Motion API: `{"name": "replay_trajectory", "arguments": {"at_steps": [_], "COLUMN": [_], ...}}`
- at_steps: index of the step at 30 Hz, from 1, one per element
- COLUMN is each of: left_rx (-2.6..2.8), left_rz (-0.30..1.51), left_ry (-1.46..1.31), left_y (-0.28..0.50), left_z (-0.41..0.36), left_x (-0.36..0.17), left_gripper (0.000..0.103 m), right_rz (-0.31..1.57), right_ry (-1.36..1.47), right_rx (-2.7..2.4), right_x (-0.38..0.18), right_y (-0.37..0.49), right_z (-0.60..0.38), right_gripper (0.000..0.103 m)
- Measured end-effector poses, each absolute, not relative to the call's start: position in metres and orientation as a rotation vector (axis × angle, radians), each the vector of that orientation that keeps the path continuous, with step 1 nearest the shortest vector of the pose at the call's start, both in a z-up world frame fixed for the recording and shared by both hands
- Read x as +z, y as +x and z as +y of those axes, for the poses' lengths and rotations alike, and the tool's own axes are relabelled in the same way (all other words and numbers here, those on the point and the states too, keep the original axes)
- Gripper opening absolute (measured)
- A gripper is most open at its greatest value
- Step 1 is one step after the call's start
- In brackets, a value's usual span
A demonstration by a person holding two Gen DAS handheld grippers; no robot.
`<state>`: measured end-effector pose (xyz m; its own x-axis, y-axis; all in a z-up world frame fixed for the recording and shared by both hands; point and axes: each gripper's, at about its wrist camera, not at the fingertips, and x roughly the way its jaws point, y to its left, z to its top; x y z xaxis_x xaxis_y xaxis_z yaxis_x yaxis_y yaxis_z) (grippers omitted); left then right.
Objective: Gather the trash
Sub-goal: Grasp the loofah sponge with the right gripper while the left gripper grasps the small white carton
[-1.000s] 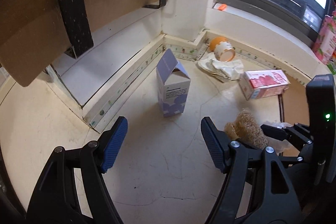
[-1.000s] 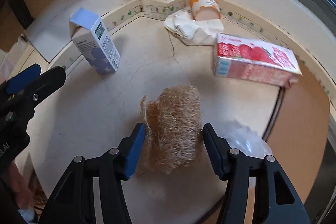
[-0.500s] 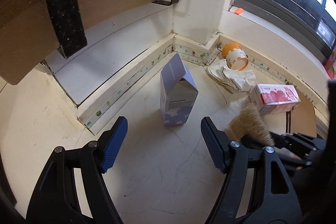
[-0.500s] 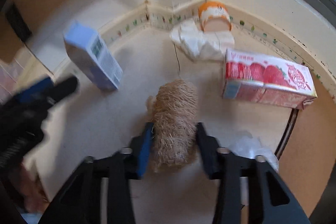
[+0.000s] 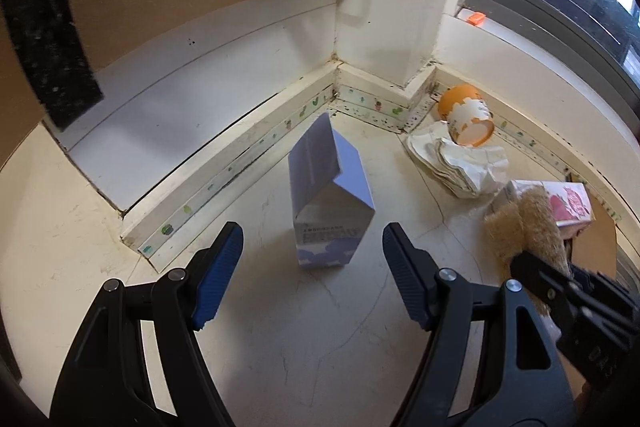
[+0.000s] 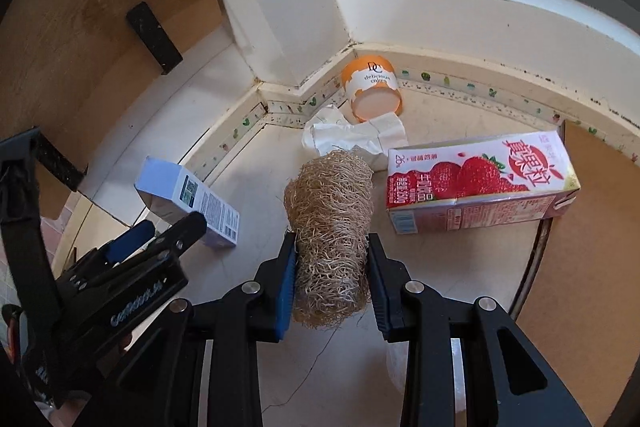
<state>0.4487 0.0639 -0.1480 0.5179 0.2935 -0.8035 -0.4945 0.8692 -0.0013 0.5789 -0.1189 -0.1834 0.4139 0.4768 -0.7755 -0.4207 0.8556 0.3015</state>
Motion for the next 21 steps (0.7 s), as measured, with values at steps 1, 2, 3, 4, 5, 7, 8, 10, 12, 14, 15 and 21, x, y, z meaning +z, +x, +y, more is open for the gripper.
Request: {"name": "replay_trajectory", "arguments": {"at_steps": [1,2,3,4,5,7,8,10,12,14,15,21], "left_rx": [0.485,0.491,0.498,0.505,0.507,0.515,0.514,0.506,0.490,0.486,0.483,0.440], "left_rz": [0.912,0.914,0.915,0.915,0.915,0.916,0.916,0.916,0.922,0.914,0.905,0.892], "left_ry": [-0.241,-0.241,-0.242,-0.247,-0.251,-0.261,-0.269,-0.279,-0.282,-0.278,-0.276,-0.240], "left_y": [0.451,0.452,0.454,0.456,0.457,0.459,0.460,0.461,0.463,0.462,0.460,0.444], "left_z": [0.065,0.066,0.068,0.069,0.071,0.074,0.075,0.076,0.075,0.072,0.070,0.054], "left_x": [-0.150,-0.152,-0.153,-0.156,-0.157,-0.159,-0.161,-0.163,-0.165,-0.164,-0.162,-0.145], "left_gripper": [0.070,0.070,0.070,0.070,0.070,0.069,0.067,0.046,0.031,0.031,0.031,0.031], "right_rz": [0.994,0.995,0.996,0.995,0.994,0.997,0.999,1.003,1.006,1.008,1.007,1.008], "right_ry": [0.068,0.072,0.072,0.075,0.079,0.086,0.090,0.094,0.097,0.098,0.098,0.104], "right_rx": [0.565,0.568,0.568,0.567,0.567,0.565,0.565,0.564,0.564,0.565,0.566,0.570], "right_x": [-0.183,-0.184,-0.184,-0.185,-0.185,-0.186,-0.187,-0.189,-0.192,-0.193,-0.194,-0.193], "right_y": [0.576,0.577,0.576,0.574,0.573,0.573,0.574,0.573,0.571,0.570,0.568,0.559], "right_z": [-0.120,-0.120,-0.120,-0.121,-0.122,-0.124,-0.125,-0.127,-0.130,-0.132,-0.132,-0.135], "right_gripper": [0.032,0.032,0.032,0.032,0.032,0.032,0.032,0.032,0.032,0.032,0.032,0.032]}}
